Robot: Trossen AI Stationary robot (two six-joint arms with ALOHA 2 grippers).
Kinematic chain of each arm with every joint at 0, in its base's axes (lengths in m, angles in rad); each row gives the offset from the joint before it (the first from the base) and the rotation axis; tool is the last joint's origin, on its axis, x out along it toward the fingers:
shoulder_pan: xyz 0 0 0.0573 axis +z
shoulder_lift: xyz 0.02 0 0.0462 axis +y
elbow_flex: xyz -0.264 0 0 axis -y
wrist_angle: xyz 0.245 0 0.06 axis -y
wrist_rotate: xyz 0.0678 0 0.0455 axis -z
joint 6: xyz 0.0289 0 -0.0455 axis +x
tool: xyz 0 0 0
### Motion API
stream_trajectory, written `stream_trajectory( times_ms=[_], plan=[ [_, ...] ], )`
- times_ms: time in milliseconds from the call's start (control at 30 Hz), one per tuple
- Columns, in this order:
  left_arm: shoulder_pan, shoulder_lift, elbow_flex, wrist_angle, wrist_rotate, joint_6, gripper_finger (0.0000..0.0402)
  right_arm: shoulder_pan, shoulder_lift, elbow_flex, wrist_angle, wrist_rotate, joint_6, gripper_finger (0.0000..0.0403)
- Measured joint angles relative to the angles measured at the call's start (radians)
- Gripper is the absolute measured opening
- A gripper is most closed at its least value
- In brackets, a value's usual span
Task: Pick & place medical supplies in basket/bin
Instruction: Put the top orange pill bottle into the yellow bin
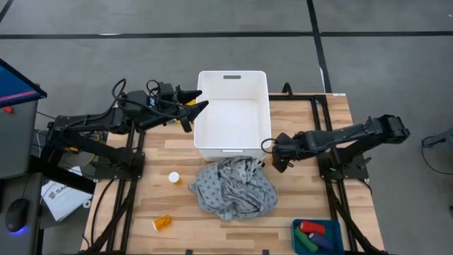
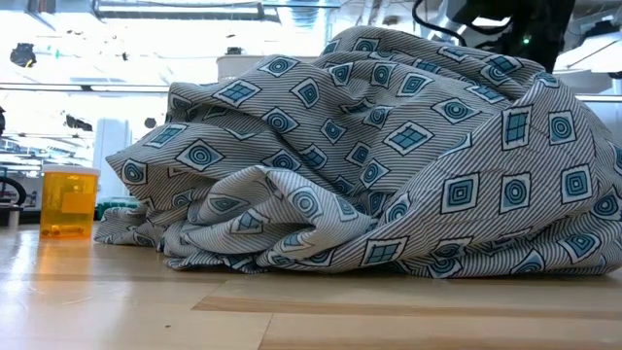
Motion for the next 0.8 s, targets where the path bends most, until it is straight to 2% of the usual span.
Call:
stream_trajectory(
  times_ms=[367,633,800],
  plan=[
    [0.013,0.000,0.000,0.002,-0.011,-0.037,0.0254,0.048,-0.002,-0.001,-0.001,0.064,0.116,0.0393],
    [0.051,0.000,0.000,0.009,0.015,-0.052,0.0254,0.010,-0.001,-0.006,0.039,-0.028,0.072,0.0393],
    [0.053,0.000,0.000,0.023,0.024,-0.053,0.0254,-0.006,-0.002,-0.113,0.166,-0.113,0.021,0.0393]
  ],
)
